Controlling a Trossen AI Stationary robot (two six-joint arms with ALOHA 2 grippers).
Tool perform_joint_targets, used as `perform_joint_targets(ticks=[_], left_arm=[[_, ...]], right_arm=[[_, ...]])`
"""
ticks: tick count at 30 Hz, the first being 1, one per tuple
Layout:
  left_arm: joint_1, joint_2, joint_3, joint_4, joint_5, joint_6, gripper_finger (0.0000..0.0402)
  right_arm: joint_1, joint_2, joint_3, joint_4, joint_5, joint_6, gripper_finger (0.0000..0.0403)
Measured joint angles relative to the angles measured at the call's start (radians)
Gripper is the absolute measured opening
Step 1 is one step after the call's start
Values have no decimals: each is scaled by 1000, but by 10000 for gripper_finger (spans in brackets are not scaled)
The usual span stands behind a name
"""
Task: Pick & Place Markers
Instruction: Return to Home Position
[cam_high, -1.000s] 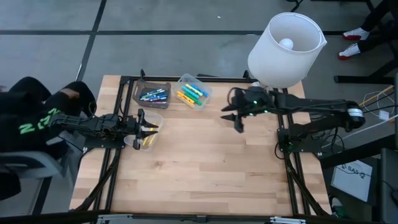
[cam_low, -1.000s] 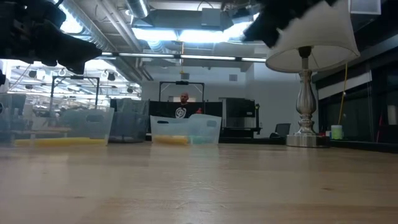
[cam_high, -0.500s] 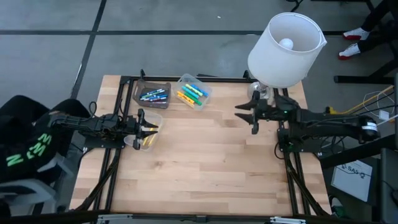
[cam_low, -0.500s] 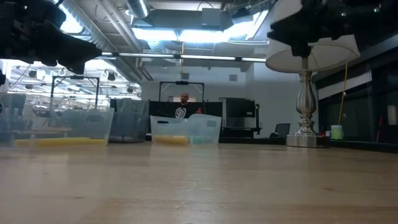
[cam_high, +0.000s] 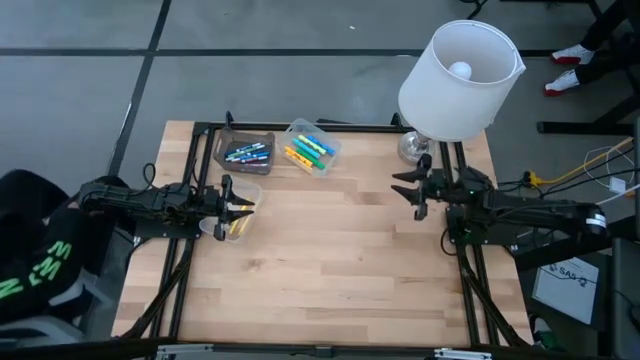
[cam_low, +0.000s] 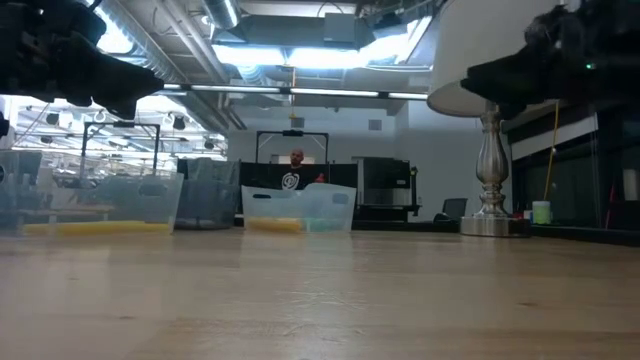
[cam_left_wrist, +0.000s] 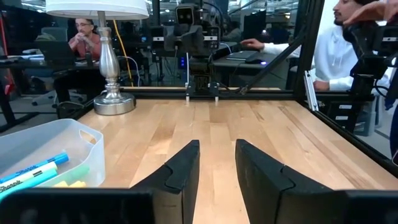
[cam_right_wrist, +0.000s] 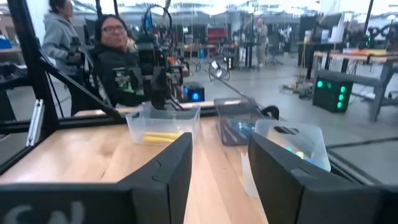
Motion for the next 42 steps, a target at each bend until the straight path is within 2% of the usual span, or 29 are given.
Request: perform_joint_targets(ticks=[10,20,25,30,37,42], left_arm=[[0,0,0,0,0,0,97],[0,0,0,0,0,0,96],[1,0,0,1,-3,0,95],[1,0,0,2,-2,0,99],[0,0,0,2,-1,0,96],[0,0,0,2,-1,0,97]], right_arm=[[0,-184,-92,-28,0,0,156],[53,-458,-98,-368,23,1,156],[106,-458,-98,-425,162,31,156],[153,-458,-97,-423,182,24,156],[161,-458,-97,-424,185,23,156],[161,-458,-97,-431,150,23,156]])
